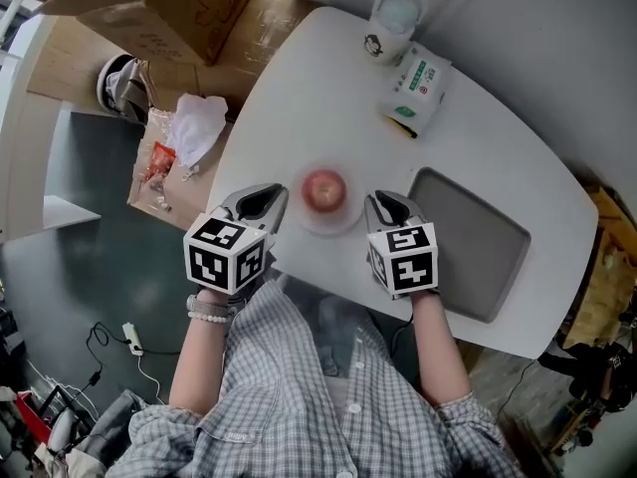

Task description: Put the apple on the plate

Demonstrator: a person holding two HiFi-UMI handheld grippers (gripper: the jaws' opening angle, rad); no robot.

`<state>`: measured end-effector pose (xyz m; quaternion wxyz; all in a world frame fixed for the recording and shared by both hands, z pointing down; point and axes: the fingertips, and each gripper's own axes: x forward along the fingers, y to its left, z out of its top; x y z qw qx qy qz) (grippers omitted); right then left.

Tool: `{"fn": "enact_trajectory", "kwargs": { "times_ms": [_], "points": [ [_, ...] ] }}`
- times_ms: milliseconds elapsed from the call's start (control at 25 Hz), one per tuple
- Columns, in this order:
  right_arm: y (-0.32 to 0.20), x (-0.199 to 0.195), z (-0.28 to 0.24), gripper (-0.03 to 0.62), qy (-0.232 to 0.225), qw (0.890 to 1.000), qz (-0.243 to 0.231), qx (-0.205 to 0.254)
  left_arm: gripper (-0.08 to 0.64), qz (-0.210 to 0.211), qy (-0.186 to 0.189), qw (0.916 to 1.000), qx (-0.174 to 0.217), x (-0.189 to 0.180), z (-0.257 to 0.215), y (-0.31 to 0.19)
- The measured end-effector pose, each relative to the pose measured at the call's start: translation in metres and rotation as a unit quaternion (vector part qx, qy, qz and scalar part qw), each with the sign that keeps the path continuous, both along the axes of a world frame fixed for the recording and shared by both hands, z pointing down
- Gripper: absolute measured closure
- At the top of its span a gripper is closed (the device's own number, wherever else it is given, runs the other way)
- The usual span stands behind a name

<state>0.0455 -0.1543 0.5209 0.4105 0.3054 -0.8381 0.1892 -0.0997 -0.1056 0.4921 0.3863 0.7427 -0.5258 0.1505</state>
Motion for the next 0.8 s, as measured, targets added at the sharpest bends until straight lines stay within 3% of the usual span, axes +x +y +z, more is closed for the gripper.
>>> {"fn": "enact_trajectory", "kwargs": {
  "times_ms": [120, 280, 640, 800],
  "points": [
    [-0.001, -0.001, 0.011, 0.535, 0.016, 1.000, -0.002, -0.024, 0.547, -0.002, 0.000, 0.9997, -0.022, -0.002, 0.014, 0.003],
    [0.000, -0.001, 0.021, 0.522, 0.036, 0.998, -0.008, -0.041, 0.476, 0.000, 0.004, 0.9990, -0.044, 0.000, 0.029, 0.005],
    [0.001, -0.005, 0.043, 0.522, 0.077, 0.994, 0.002, -0.075, 0.472, 0.007, 0.009, 0.9949, -0.100, 0.004, 0.062, 0.014],
    [-0.002, -0.005, 0.046, 0.522, 0.073, 0.993, 0.017, -0.093, 0.472, 0.010, 0.011, 0.9931, -0.116, 0.006, 0.070, 0.015]
  ]
}}
